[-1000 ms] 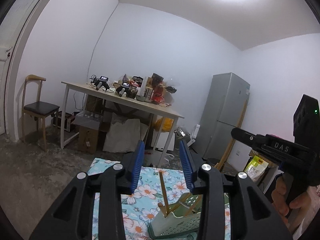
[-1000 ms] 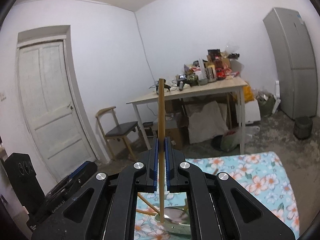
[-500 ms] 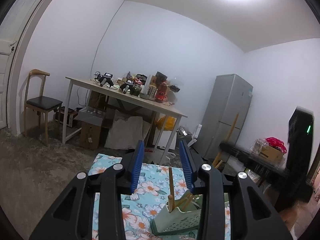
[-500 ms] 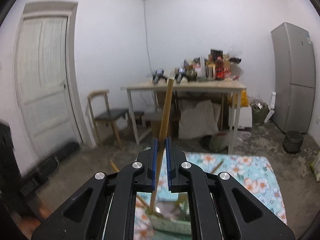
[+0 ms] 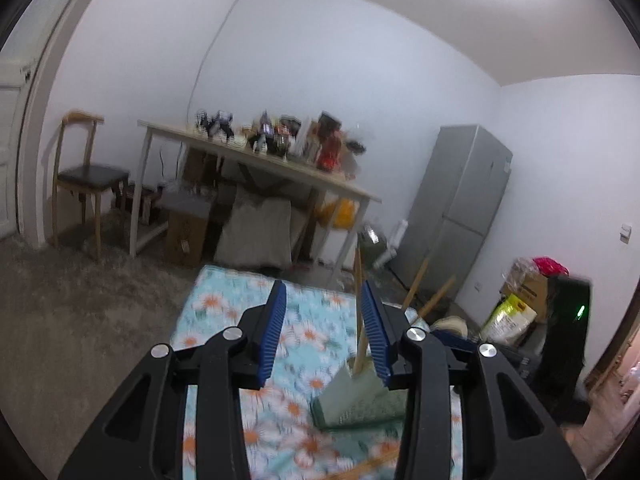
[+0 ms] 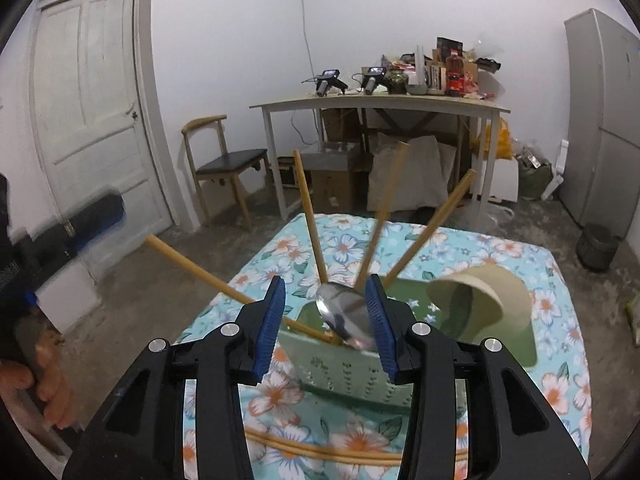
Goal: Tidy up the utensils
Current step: 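Lower both open tools to the remaining wooden sticks on the bedspread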
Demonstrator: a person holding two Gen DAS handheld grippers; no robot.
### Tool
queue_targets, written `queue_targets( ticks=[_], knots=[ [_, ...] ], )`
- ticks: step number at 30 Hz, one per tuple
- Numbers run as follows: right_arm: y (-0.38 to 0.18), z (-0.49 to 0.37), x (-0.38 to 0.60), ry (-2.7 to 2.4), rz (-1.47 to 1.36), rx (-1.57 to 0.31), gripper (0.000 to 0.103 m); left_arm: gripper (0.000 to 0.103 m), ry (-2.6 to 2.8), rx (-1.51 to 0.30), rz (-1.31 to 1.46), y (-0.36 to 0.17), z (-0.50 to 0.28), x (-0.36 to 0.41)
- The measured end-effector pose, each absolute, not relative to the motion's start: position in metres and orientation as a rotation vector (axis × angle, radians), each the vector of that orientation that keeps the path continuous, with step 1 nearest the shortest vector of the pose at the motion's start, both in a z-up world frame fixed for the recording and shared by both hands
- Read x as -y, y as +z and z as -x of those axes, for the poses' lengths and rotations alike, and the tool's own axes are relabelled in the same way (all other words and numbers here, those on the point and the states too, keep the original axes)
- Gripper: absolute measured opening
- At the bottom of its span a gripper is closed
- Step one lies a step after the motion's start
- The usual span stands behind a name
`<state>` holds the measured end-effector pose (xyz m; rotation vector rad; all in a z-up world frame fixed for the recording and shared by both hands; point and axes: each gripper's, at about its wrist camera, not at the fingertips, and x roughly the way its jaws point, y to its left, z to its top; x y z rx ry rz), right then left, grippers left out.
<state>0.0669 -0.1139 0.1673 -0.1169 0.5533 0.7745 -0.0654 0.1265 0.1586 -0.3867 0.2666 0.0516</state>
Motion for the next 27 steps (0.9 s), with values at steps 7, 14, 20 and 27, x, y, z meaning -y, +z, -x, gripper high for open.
queue_targets(
  ticks=[7,14,20,27],
  knots=[
    [0.165,-0.054,0.179,0.767,-0.056,-0.598,0.043,0.037,-0.100,-0.555,0.627,0.077,0.067,-0.127],
    [0.126,-0.061,0.245,0.643,-0.218,-0.748,0.044,0.036,-0.205,-0.804,0.937,-0.014,0.048,-0.128],
    [0.065,-0.081,0.278,0.598,-0.465,-0.968,0.046,0.025,-0.274,-0.838,1.019,-0.035,0.027,-0.124],
    [0.034,-0.088,0.277,0.593,-0.570,-1.063,0.046,0.010,-0.262,-0.801,1.084,-0.041,0.025,-0.130]
  ],
)
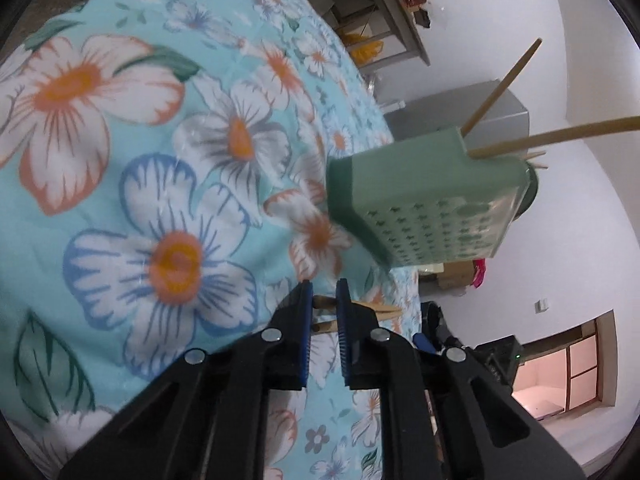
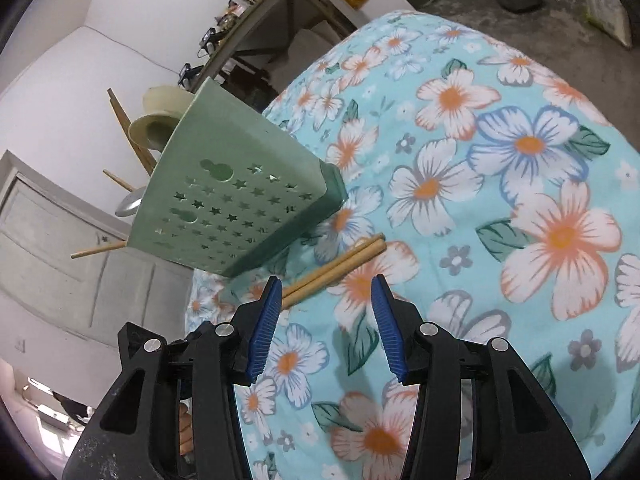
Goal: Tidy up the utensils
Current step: 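Lower both open tools to the remaining wooden sticks on the bedspread, then grasp a wooden stick with each tool and lift them upright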
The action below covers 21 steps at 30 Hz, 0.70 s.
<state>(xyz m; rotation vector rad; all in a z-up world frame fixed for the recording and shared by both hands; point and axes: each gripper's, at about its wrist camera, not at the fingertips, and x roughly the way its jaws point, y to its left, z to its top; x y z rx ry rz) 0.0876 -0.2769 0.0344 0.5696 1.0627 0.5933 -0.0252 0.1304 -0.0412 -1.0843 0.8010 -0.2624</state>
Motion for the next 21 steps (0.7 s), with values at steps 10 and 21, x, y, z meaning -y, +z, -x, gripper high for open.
queue_targets(
  ticks=[10,21],
  knots=[
    [0.004,-0.098,0.265,0.616,-0.616,-1.186,0.046,0.010,-0.005,-0.499,0.803,0.052,0.065,-0.165],
    [-0.005,-0.121,0.256,0.479,-0.741,-1.177,0.026,0.007,0.153,-0.257,0.408,0.164,0.104,-0.159]
  ],
)
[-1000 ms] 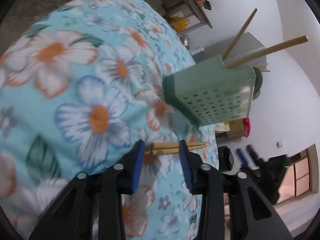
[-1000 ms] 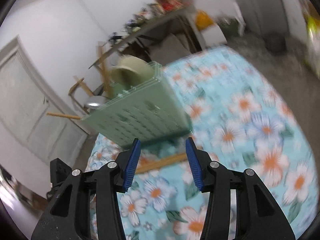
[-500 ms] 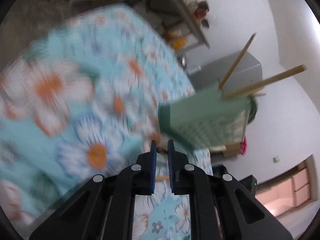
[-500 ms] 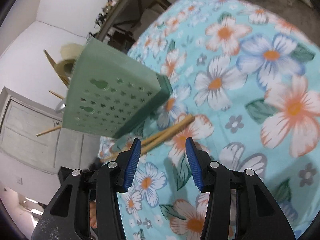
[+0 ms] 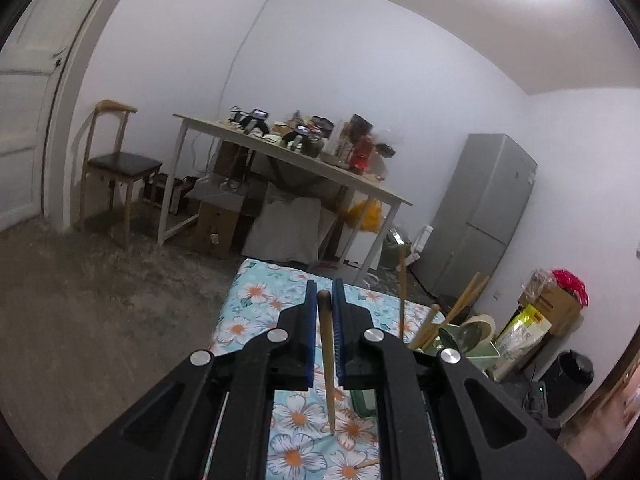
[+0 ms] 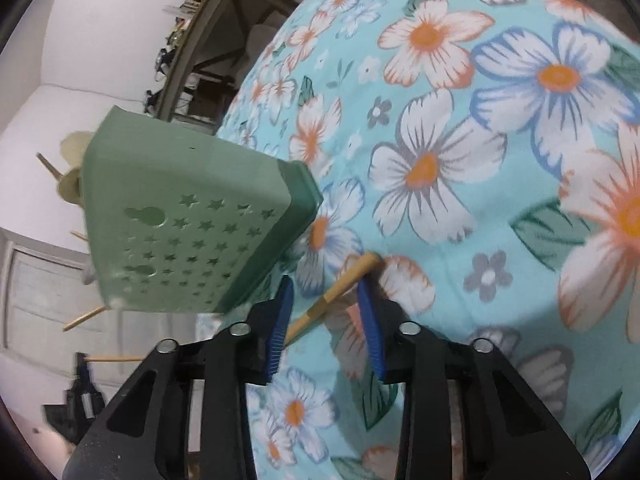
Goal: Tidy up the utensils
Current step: 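Grasp a wooden stick with each tool and lift them upright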
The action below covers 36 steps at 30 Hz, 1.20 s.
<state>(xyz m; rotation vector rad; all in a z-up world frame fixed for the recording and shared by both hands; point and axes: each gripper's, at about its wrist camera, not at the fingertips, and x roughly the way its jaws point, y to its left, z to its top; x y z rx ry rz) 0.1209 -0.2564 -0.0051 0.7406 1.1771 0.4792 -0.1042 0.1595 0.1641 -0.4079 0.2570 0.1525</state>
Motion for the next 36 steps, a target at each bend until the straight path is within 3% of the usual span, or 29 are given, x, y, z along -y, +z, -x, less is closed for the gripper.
queue_targets(
  ticks=[3,10,18,24,30,36],
  knots=[
    [-0.004,-0.123,0.252,0.407,-0.753,-1.160,0.013,0.007,0.146,-0.265,0.378,0.162,0.100,-0.149],
    [0.015,-0.126,0.242,0.362,-0.712,-1.087,0.010,0.006,0.132,-0.268,0.367,0.161,0.091,-0.141],
    [0.115,-0.084,0.270,0.414,-0.660,-0.804,0.004,0.006,0.072,-0.210,0.365,0.179,0.109,-0.131],
    [0.171,-0.064,0.289,0.437,-0.627,-0.644,0.004,0.006,-0.054,-0.086,0.370,0.232,0.123,-0.115],
    [0.192,-0.056,0.296,0.477,-0.619,-0.583,0.004,0.006,-0.071,0.067,0.284,0.284,0.122,-0.097],
    [0.202,-0.050,0.298,0.506,-0.620,-0.561,0.004,0.006,-0.045,-0.025,0.218,0.279,0.065,-0.081]
  ],
)
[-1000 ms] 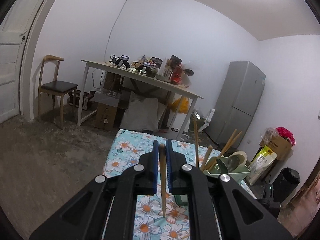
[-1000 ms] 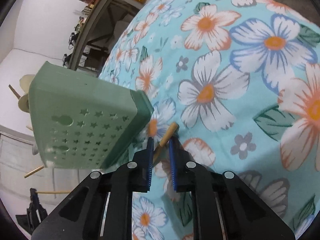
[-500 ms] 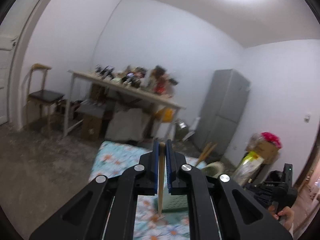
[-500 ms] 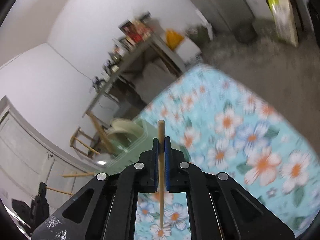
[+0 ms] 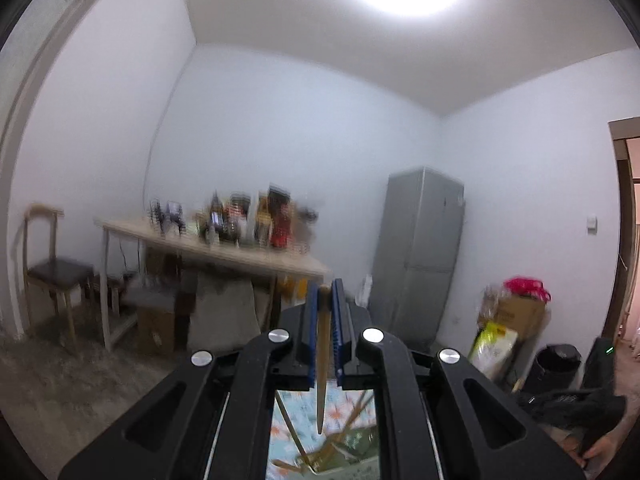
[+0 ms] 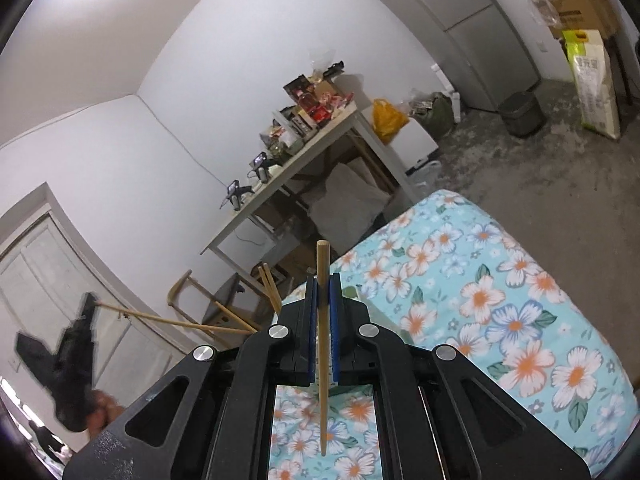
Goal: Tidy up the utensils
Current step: 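Grasp a wooden stick with each tool and lift them upright, then lower both sticks into the green holder and open both tools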
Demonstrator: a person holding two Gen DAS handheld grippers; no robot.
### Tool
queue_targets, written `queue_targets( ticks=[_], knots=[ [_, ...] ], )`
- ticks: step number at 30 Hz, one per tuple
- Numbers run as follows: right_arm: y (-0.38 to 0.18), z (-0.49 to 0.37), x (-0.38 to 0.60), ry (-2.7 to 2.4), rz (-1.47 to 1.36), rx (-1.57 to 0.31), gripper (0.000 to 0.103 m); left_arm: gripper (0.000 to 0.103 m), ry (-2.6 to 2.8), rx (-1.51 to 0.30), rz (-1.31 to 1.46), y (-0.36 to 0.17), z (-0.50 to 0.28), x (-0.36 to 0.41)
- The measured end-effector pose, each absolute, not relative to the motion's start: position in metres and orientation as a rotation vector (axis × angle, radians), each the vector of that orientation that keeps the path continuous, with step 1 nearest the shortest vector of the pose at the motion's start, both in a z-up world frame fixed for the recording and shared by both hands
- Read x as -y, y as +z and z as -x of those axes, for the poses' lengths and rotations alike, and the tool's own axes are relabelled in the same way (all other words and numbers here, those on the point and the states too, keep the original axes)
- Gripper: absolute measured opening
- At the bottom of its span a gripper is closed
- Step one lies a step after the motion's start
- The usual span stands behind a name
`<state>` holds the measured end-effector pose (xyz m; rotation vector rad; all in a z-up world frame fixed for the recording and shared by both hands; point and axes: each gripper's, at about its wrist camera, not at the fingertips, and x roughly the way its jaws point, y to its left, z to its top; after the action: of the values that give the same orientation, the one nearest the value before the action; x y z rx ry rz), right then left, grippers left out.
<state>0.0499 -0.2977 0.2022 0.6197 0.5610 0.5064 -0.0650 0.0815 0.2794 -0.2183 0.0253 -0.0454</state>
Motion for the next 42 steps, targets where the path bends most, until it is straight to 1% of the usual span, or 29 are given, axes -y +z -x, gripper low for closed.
queue_targets(
  ticks=[4,7,10,13,14,15,16,17,21,26,30,32,33,36,38,42],
  knots=[
    [0.208,-0.049,0.296,0.518,-0.615,-0.550,0.004,0.006,-0.054,-0.204,0.204,0.240,0.022,-0.068],
    [0.215,-0.051,0.291,0.529,-0.600,-0.538,0.004,0.006,-0.065,-0.294,0.202,0.206,-0.001,-0.061],
    [0.224,-0.057,0.281,0.548,-0.581,-0.523,0.004,0.007,-0.077,-0.338,0.194,0.183,-0.019,-0.057],
    [0.235,-0.067,0.265,0.574,-0.564,-0.501,0.004,0.010,-0.076,-0.351,0.160,0.177,-0.030,-0.059],
    [0.238,-0.071,0.261,0.583,-0.561,-0.493,0.004,0.020,-0.090,-0.352,0.177,0.177,-0.029,-0.061],
    [0.243,-0.075,0.254,0.595,-0.553,-0.484,0.004,0.037,-0.091,-0.344,0.186,0.179,-0.028,-0.064],
    [0.246,-0.079,0.250,0.601,-0.552,-0.477,0.004,0.043,-0.085,-0.317,0.193,0.182,-0.023,-0.067],
    [0.251,-0.083,0.245,0.608,-0.546,-0.465,0.004,0.047,-0.077,-0.283,0.190,0.187,-0.018,-0.070],
    [0.269,-0.096,0.220,0.616,-0.491,-0.416,0.004,0.047,-0.049,-0.200,0.199,0.203,0.014,-0.081],
    [0.281,-0.103,0.177,0.646,-0.388,-0.374,0.004,0.047,-0.024,-0.177,0.261,0.207,0.045,-0.103],
    [0.274,-0.089,0.141,0.614,-0.226,-0.295,0.004,0.047,0.005,-0.168,0.294,0.204,0.064,-0.115],
    [0.260,-0.080,0.119,0.596,-0.111,-0.257,0.004,0.047,0.008,-0.173,0.312,0.201,0.069,-0.120],
    [0.250,-0.078,0.109,0.628,-0.073,-0.269,0.004,0.047,0.010,-0.175,0.318,0.200,0.071,-0.122],
    [0.221,-0.079,0.092,0.670,-0.023,-0.316,0.004,0.047,0.011,-0.181,0.331,0.195,0.074,-0.124],
    [0.217,-0.079,0.092,0.658,-0.028,-0.309,0.004,0.047,0.009,-0.190,0.340,0.192,0.074,-0.126],
    [0.243,-0.081,0.112,0.659,-0.116,-0.270,0.004,0.047,-0.004,-0.204,0.354,0.190,0.073,-0.126]
  ],
)
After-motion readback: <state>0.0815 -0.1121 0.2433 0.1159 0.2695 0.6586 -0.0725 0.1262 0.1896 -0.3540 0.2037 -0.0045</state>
